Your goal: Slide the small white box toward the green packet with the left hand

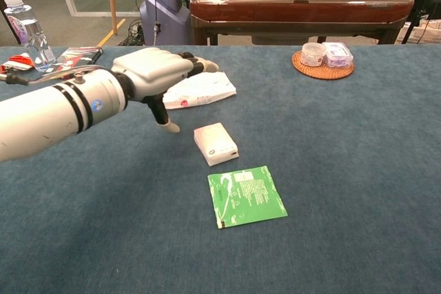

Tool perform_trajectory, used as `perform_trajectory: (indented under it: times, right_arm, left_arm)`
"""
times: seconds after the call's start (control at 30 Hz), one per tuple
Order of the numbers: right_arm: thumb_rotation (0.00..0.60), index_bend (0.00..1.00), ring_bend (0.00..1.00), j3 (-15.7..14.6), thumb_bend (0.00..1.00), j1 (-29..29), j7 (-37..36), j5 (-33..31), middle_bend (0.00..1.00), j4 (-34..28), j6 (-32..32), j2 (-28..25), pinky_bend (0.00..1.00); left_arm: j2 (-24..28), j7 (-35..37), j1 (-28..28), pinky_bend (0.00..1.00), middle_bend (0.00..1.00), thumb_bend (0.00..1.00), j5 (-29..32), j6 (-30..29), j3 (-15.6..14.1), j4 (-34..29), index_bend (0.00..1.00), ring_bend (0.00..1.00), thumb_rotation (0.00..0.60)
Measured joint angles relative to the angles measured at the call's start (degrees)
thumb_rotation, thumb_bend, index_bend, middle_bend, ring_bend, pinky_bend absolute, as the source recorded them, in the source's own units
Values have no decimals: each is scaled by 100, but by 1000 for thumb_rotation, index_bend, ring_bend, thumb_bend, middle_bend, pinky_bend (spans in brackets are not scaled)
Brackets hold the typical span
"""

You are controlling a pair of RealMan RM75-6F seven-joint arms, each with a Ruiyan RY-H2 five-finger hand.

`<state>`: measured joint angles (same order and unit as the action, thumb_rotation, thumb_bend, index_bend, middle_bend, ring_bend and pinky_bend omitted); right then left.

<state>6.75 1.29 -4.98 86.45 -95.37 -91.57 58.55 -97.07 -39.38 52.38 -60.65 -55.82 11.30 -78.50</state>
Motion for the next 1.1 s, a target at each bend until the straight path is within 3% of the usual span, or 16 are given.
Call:
perform_trajectory:
  times: [0.23, 0.37, 0.67, 0.83, 1.1]
  right_arm:
    - [600, 427, 217, -46, 0, 50, 223, -1, 292, -3, 119, 78, 235]
    - [600, 427, 217, -70, 0, 73, 359, -6, 294, -8, 180, 119, 235]
    - [600, 427, 217, -144, 0, 150, 744, -43, 312, -18, 396, 238, 235]
    - [600, 427, 217, -193, 0, 184, 978, -53, 313, -42, 495, 293, 235]
    - [600, 427, 217, -255, 0, 190, 1498, -83, 313, -200, 550, 325, 235]
  left_arm:
    - [850, -461, -483, 207, 0, 10, 226, -660, -232, -1234, 10, 1, 600]
    - [1408, -455, -874, 269, 50, 169, 74, -1180, -436, -1787, 116, 86, 600]
    - [2413, -383, -1861, 288, 139, 455, -483, -2257, -992, -2717, 185, 133, 600]
    - [2900, -317, -2449, 287, 143, 469, -638, -2863, -1265, -3216, 190, 136, 600]
    - [3442, 17, -3318, 287, 144, 417, -1061, -3483, -1749, -3494, 190, 137, 600]
